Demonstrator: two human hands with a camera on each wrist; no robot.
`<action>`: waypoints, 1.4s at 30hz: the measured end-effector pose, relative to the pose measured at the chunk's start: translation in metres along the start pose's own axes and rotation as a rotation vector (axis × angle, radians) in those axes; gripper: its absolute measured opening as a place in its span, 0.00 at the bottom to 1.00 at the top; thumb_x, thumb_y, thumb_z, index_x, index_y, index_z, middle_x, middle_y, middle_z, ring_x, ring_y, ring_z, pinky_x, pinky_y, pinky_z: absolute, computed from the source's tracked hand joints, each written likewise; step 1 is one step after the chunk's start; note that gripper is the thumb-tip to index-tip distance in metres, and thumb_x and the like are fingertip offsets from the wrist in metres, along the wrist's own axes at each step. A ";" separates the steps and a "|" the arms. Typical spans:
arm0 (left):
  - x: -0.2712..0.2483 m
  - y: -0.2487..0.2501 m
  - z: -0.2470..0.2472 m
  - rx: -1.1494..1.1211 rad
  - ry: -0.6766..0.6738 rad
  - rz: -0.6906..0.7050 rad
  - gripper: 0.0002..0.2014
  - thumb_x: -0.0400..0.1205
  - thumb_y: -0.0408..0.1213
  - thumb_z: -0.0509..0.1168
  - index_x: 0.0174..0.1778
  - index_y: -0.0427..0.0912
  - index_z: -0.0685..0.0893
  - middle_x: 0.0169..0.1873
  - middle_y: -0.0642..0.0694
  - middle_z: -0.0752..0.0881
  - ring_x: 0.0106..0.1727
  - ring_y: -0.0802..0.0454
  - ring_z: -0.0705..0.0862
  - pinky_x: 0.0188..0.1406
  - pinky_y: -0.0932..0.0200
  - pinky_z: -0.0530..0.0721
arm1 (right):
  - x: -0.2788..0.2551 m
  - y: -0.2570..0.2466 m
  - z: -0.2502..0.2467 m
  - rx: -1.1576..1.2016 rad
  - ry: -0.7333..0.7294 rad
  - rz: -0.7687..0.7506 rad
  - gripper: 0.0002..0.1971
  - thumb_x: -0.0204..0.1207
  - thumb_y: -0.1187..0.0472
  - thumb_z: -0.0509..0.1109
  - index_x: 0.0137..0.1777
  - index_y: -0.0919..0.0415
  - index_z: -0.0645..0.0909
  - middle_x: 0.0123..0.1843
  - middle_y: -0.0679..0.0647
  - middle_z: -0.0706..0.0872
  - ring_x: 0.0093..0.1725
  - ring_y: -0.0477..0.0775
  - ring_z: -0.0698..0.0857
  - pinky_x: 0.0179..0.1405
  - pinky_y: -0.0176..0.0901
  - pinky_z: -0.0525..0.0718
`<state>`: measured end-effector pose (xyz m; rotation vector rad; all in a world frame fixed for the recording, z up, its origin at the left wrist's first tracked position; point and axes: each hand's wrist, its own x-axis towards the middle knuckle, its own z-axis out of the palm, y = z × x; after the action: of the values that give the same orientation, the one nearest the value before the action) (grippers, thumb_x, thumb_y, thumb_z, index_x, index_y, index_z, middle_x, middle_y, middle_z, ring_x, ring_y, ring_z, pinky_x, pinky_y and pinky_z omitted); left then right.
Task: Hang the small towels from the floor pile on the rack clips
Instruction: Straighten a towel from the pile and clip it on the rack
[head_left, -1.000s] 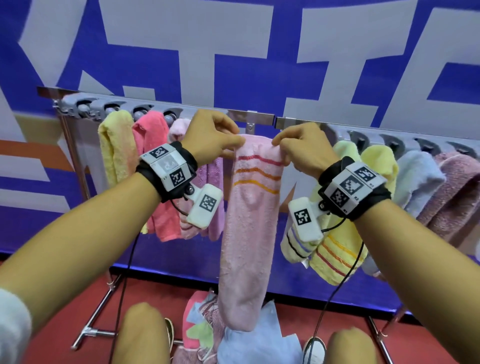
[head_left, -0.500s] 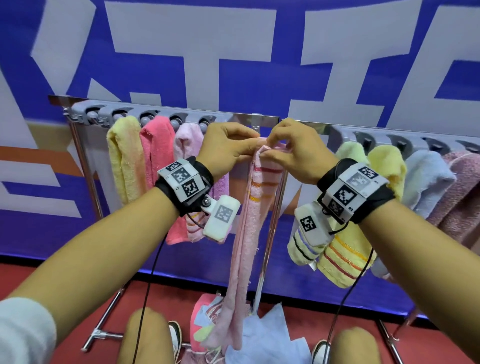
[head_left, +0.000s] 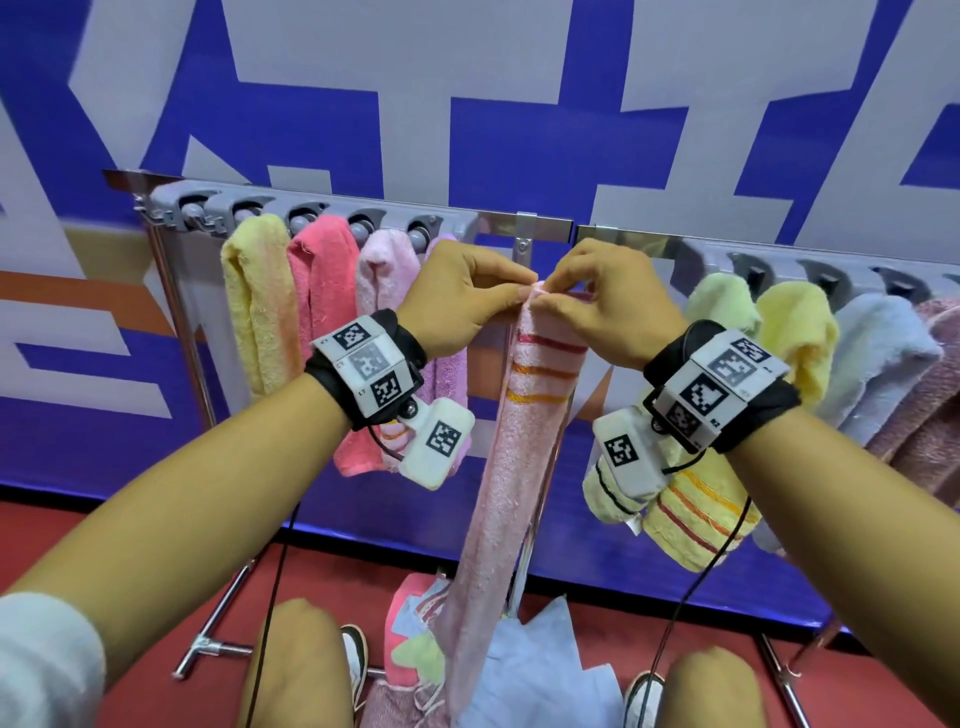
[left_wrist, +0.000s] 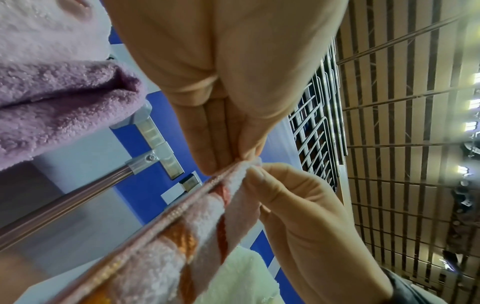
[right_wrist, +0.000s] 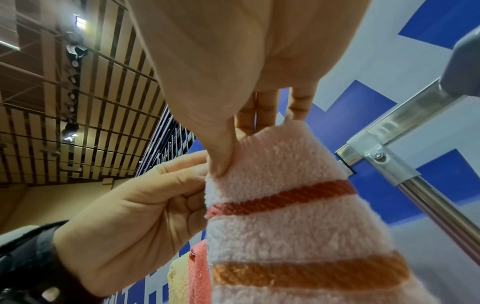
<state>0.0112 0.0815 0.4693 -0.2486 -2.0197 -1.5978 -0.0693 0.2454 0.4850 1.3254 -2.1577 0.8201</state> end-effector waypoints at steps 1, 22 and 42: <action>-0.001 0.000 0.001 0.020 0.002 0.003 0.10 0.78 0.20 0.70 0.54 0.32 0.88 0.35 0.50 0.91 0.39 0.55 0.91 0.46 0.58 0.90 | 0.000 0.000 0.001 0.006 0.007 0.001 0.08 0.75 0.51 0.77 0.45 0.55 0.91 0.44 0.50 0.85 0.43 0.47 0.82 0.42 0.36 0.75; 0.001 0.004 -0.013 0.154 -0.110 0.069 0.14 0.70 0.21 0.77 0.49 0.39 0.90 0.34 0.55 0.92 0.39 0.58 0.91 0.42 0.64 0.88 | -0.012 0.003 0.008 0.084 0.085 0.025 0.08 0.75 0.50 0.76 0.43 0.54 0.88 0.41 0.45 0.84 0.41 0.42 0.81 0.41 0.36 0.78; 0.000 0.014 -0.015 -0.104 0.068 0.009 0.11 0.70 0.21 0.77 0.45 0.35 0.87 0.34 0.49 0.91 0.39 0.54 0.90 0.38 0.61 0.88 | -0.004 -0.001 0.000 0.436 0.098 0.163 0.25 0.68 0.50 0.83 0.63 0.57 0.83 0.53 0.45 0.87 0.47 0.37 0.85 0.49 0.31 0.83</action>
<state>0.0216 0.0715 0.4832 -0.2382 -1.8846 -1.6848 -0.0664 0.2473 0.4822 1.2799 -2.1030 1.4540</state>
